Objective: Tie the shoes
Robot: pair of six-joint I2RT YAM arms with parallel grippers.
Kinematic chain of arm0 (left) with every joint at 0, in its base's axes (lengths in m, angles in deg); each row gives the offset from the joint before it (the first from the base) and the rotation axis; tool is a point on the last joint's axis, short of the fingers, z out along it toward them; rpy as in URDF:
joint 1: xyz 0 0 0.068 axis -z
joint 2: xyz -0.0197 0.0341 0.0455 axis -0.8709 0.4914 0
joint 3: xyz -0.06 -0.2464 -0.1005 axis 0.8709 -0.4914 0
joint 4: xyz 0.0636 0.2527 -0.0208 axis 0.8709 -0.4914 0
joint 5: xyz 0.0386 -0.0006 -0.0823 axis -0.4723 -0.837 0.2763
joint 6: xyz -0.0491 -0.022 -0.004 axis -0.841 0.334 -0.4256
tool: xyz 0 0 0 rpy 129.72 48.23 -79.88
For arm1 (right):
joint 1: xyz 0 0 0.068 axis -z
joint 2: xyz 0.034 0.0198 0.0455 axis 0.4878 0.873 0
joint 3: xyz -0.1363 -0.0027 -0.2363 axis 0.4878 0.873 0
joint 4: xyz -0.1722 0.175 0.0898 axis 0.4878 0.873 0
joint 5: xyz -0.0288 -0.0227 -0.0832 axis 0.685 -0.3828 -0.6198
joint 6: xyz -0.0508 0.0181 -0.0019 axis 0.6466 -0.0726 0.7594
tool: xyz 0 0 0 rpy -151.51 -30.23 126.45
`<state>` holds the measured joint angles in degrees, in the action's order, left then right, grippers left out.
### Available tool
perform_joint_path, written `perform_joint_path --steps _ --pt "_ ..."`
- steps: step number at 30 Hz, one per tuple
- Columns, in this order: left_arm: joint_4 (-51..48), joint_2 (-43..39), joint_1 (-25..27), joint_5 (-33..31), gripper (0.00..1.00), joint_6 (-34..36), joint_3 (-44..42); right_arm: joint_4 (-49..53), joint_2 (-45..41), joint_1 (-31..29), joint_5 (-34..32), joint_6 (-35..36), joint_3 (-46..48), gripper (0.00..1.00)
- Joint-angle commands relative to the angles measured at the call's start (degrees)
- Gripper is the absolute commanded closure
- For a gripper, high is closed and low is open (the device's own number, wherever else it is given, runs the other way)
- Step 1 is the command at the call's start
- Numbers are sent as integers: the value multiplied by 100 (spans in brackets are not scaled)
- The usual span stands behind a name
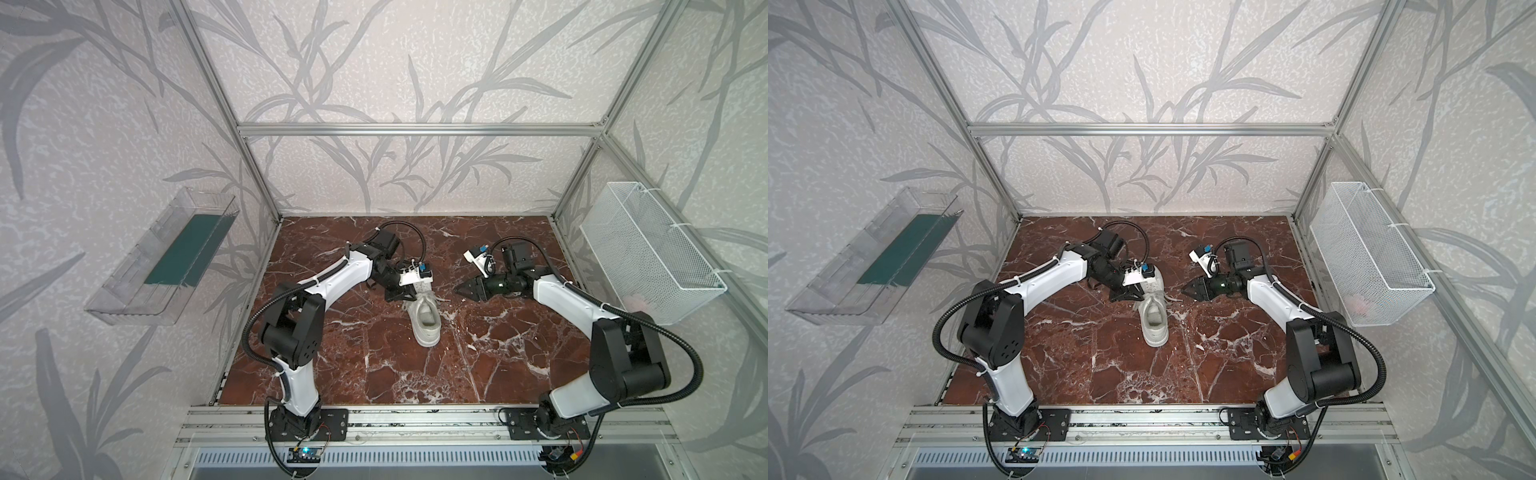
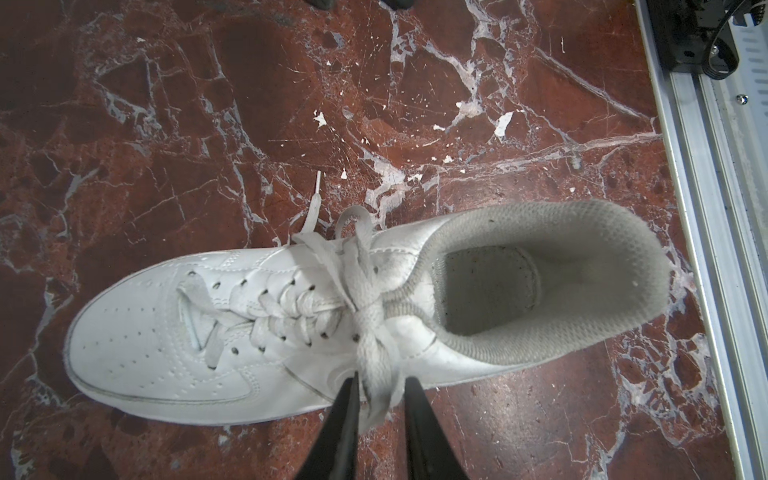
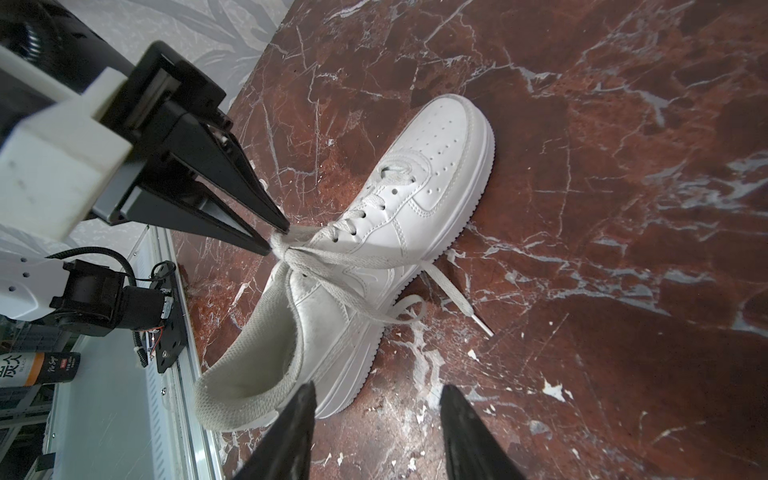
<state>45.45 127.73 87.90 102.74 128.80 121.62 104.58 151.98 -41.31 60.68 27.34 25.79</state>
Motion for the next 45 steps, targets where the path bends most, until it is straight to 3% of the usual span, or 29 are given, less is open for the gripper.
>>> perform_joint_path --steps 1,7,28,36,45 --pt "-173 92 12 -33 80 172 187 54 11 -28 67 68 -35 50" --pt "-106 152 11 -255 85 135 226 46 41 -53 100 53 -46 50" --pt "-15 280 84 -106 84 -35 301 -324 211 -430 460 -2 116 50" --pt "26 294 91 -231 99 -62 299 -987 533 -523 1079 -249 229 50" --pt "-42 291 88 -211 100 -117 327 -1263 1120 -722 1347 -829 208 50"
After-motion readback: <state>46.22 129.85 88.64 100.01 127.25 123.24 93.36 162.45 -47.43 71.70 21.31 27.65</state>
